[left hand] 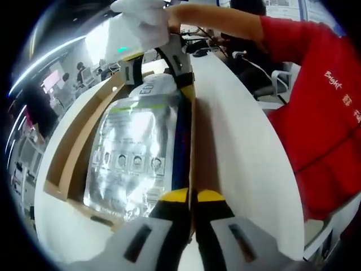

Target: Operate the shoe box by opening the lid, removing the specified soft item, and placing it in the target area until the item is outside and the box remains undamaged.

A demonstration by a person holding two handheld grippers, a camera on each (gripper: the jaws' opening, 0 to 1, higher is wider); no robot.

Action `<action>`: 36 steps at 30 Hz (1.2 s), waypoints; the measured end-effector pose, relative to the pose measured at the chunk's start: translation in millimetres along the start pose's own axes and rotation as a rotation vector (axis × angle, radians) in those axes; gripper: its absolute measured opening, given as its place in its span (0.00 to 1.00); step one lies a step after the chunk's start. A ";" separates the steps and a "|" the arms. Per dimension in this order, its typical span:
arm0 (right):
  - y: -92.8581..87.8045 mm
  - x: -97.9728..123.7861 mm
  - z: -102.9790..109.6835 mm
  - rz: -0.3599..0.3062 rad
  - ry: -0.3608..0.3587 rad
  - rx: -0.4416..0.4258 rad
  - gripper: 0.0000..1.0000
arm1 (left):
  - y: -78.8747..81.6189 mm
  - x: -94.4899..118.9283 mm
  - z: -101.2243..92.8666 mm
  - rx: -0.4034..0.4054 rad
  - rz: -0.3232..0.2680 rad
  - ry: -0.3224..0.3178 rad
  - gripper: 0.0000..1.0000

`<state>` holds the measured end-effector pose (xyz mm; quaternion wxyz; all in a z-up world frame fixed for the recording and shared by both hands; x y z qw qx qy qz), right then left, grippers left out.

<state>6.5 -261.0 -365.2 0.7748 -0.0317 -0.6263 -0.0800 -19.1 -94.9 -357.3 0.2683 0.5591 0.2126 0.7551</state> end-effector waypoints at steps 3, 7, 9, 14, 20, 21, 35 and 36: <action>-1.5 -2.0 0.7 -0.001 -0.001 0.002 0.63 | 0.1 0.1 -0.3 0.004 -0.001 -0.001 0.01; -1.7 5.0 1.6 0.002 -0.044 0.023 0.62 | -1.0 -0.7 1.3 0.009 -0.002 0.000 0.01; 1.7 14.5 6.9 -0.026 -0.046 0.028 0.62 | -0.7 -0.3 1.3 0.011 -0.003 0.001 0.01; 6.3 30.6 4.2 -0.037 -0.064 0.049 0.62 | -0.3 0.1 1.3 0.014 -0.003 0.002 0.01; 1.4 42.7 4.1 -0.014 -0.088 0.044 0.62 | 0.6 0.8 1.4 0.013 -0.002 0.002 0.01; -0.4 45.0 10.4 -0.016 -0.091 0.044 0.62 | 0.7 0.9 1.4 0.012 -0.002 0.001 0.01; -4.4 73.3 14.6 -0.003 -0.132 0.041 0.62 | 1.3 0.9 1.6 0.014 0.000 0.001 0.01; -5.7 74.5 14.2 -0.003 -0.137 0.040 0.62 | 1.6 1.0 1.4 0.014 0.000 0.001 0.01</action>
Point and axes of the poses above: the point that each gripper's makers call its tool centre point, and the gripper's own axes: x roughly backward along the fingers, z roughly to its left, y roughly out of its top, the point moved 2 cm from there along x, roughly backward along the fingers, and after that the axes turned 13 degrees about y, right-handed, at the moved point
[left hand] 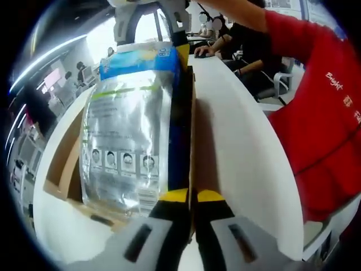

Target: Operate the shoe box by opening the lid, removing the specified soft item, and placing it in the target area until the item is outside and the box remains undamaged.

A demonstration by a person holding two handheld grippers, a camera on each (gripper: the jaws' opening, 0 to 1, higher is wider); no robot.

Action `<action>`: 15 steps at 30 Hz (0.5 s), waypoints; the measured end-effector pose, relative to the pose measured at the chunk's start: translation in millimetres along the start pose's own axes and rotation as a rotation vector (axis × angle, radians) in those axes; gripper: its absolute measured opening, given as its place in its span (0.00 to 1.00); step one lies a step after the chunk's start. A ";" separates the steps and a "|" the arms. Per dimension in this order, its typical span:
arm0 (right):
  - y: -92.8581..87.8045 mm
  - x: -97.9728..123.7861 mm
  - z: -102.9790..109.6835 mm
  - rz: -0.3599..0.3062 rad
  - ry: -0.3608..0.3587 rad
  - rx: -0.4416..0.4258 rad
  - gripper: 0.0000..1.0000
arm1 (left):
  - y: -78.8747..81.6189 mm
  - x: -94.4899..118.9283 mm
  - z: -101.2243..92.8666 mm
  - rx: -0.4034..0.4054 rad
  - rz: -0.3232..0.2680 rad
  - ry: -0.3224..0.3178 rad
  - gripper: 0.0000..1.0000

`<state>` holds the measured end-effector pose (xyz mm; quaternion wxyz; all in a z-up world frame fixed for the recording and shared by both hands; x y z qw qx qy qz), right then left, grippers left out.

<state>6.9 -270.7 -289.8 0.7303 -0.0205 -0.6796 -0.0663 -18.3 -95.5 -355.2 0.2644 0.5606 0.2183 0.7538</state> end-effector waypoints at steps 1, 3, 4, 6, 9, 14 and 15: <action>-2.0 1.3 0.3 0.005 0.004 -0.007 0.62 | 0.2 0.1 -0.1 0.000 0.000 -0.001 0.01; -6.0 1.7 1.7 0.008 0.008 -0.010 0.62 | 0.3 0.0 -0.1 0.000 0.000 -0.002 0.01; -8.0 2.2 2.5 0.007 0.012 -0.006 0.62 | 0.0 -0.1 0.1 0.000 0.000 -0.003 0.01; -10.9 3.3 5.8 0.005 0.021 -0.014 0.62 | -0.2 -0.1 -0.2 0.000 0.000 -0.003 0.01; -14.5 5.3 4.7 -0.005 0.011 -0.029 0.62 | -0.1 -1.4 0.0 -0.001 0.001 -0.003 0.01; -20.4 13.1 7.6 -0.012 0.016 -0.039 0.62 | 0.8 -1.5 0.0 -0.001 0.000 -0.002 0.01; -22.3 14.0 8.2 -0.009 0.016 -0.043 0.62 | 0.6 -1.7 0.4 -0.001 -0.001 -0.001 0.01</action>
Point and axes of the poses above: the point that each gripper's makers call its tool centre point, and the gripper's own axes: x roughly backward along the fingers, z roughly to its left, y roughly out of its top, the point moved 2 cm from there along x, roughly backward along the fingers, and after that the axes turned 13 degrees about y, right-handed, at the moved point
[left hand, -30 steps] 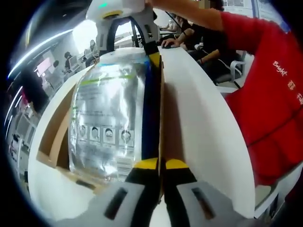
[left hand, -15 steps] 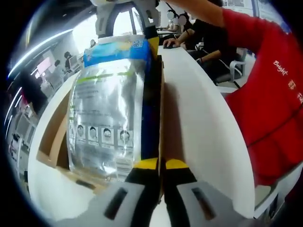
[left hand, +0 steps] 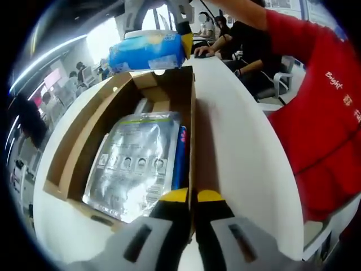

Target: Operate the shoe box by opening the lid, removing the specified soft item, and placing it in the target area until the item is outside and the box remains undamaged.

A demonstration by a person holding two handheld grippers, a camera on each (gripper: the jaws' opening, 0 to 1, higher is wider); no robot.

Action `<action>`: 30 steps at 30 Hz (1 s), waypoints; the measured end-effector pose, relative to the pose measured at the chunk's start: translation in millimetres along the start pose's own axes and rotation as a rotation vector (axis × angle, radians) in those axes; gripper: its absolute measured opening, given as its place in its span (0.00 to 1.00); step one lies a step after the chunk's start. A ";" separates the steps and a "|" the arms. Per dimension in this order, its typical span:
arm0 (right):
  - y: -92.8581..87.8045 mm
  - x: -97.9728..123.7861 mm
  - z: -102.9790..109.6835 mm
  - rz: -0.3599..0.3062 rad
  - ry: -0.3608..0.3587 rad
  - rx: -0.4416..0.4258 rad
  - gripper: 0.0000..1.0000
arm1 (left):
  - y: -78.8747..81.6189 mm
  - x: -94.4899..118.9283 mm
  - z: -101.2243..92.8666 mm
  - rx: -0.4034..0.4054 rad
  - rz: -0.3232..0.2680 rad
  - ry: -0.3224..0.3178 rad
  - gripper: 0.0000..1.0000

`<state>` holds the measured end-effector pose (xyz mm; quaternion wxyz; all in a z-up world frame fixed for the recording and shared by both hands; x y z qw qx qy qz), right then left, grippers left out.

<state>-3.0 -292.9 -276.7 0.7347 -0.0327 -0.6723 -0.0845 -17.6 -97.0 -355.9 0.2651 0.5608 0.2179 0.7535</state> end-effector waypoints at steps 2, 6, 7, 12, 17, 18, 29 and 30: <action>-6.4 0.1 -1.4 0.009 -0.011 -0.001 0.62 | -0.7 -0.3 0.4 0.000 0.001 -0.001 0.01; -18.8 -1.9 -2.0 0.021 -0.014 -0.028 0.61 | -0.5 -0.1 0.7 0.000 0.001 -0.002 0.01; -21.0 -2.4 -1.9 0.024 -0.013 -0.032 0.61 | -1.0 -0.1 1.1 0.001 0.001 -0.002 0.01; -31.7 -0.9 -0.7 0.014 -0.012 -0.044 0.61 | -1.6 0.1 1.7 0.001 0.000 -0.002 0.01; -43.0 1.4 -1.4 0.009 -0.016 -0.062 0.60 | -1.6 0.4 1.8 0.001 0.001 -0.003 0.01; -44.8 0.8 -1.9 0.010 -0.018 -0.073 0.60 | -1.7 0.4 1.9 0.001 0.001 -0.004 0.01; -75.6 -3.8 -4.3 0.022 -0.015 -0.127 0.60 | -1.5 0.7 1.4 0.003 0.001 -0.007 0.01; -79.2 -4.3 -6.2 0.026 -0.014 -0.137 0.60 | -1.5 0.8 1.3 0.002 0.000 -0.007 0.01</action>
Point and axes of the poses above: the point that each gripper's makers call its tool centre point, and the gripper's own axes: x roughly backward along the fingers, z roughly to its left, y roughly out of its top, the point moved 2 cm from there along x, roughly backward along the fingers, and after that the axes turned 13 degrees about y, right-handed, at the moved point
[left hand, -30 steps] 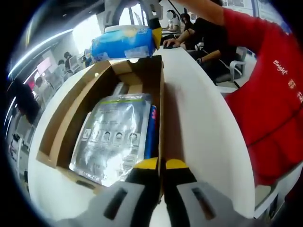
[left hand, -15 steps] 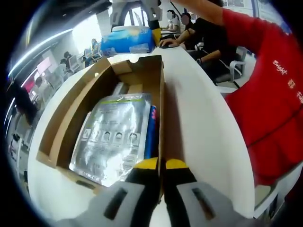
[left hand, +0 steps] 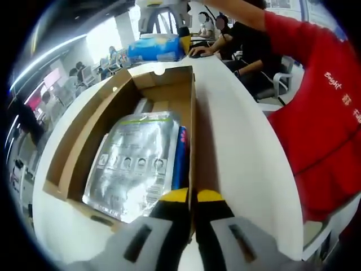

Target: Operate the shoe box by opening the lid, removing the specified soft item, and placing it in the target area until the item is outside and the box remains undamaged.

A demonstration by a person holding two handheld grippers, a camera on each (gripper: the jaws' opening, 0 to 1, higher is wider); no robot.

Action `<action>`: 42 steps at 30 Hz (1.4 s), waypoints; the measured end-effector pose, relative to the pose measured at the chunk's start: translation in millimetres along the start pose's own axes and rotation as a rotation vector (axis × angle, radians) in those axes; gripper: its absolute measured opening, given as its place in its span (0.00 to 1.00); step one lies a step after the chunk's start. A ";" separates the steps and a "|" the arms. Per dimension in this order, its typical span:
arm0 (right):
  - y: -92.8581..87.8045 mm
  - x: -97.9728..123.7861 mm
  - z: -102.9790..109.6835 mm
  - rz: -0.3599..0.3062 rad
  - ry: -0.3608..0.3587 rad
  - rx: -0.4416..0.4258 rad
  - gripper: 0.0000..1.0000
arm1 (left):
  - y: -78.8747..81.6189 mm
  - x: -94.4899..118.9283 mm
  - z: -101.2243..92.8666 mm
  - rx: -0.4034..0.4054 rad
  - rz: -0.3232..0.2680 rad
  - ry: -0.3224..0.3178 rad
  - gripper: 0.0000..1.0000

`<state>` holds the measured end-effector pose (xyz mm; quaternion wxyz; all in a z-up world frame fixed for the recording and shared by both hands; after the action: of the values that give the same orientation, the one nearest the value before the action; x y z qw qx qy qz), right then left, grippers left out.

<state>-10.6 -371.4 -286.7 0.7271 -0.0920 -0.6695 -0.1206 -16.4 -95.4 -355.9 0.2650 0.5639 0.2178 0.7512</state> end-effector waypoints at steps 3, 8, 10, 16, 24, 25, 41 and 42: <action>-6.3 -1.7 -1.1 0.005 0.008 -0.012 0.60 | 0.1 0.2 -0.5 -0.001 0.000 0.001 0.01; -13.2 -0.4 -3.7 0.001 -0.007 -0.019 0.60 | 1.0 0.7 -2.1 -0.001 0.001 0.001 0.01; -16.2 0.2 -2.4 0.002 -0.009 -0.019 0.60 | 1.1 0.8 -2.2 -0.001 0.001 0.000 0.01; -34.4 -0.7 -4.6 0.029 -0.019 -0.032 0.60 | 1.5 1.1 -2.4 -0.001 0.001 0.000 0.01; -51.8 -6.1 -11.9 0.053 -0.014 -0.051 0.60 | 2.0 1.3 -2.4 -0.002 0.001 0.000 0.01; -50.5 -4.3 -11.5 0.054 -0.016 -0.047 0.60 | 2.0 1.3 -2.3 -0.002 0.001 0.000 0.01; -67.1 -22.4 -17.3 0.081 -0.010 -0.045 0.60 | 2.1 1.3 -1.5 -0.001 0.001 0.000 0.01; -68.8 -27.0 -18.6 0.084 -0.009 -0.044 0.60 | 1.9 1.2 -1.4 -0.001 0.001 0.000 0.01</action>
<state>-15.5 -441.1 -317.1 0.7264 -0.1365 -0.6655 -0.1042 -18.3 -96.0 -354.2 0.2652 0.5638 0.2171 0.7514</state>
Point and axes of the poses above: the point that each gripper's makers call its tool centre point, and the gripper's own axes: x roughly backward along the fingers, z roughly to its left, y roughly out of its top, the point moved 2 cm from there along x, roughly backward along the fingers, and after that the axes turned 13 degrees about y, right-handed, at the moved point
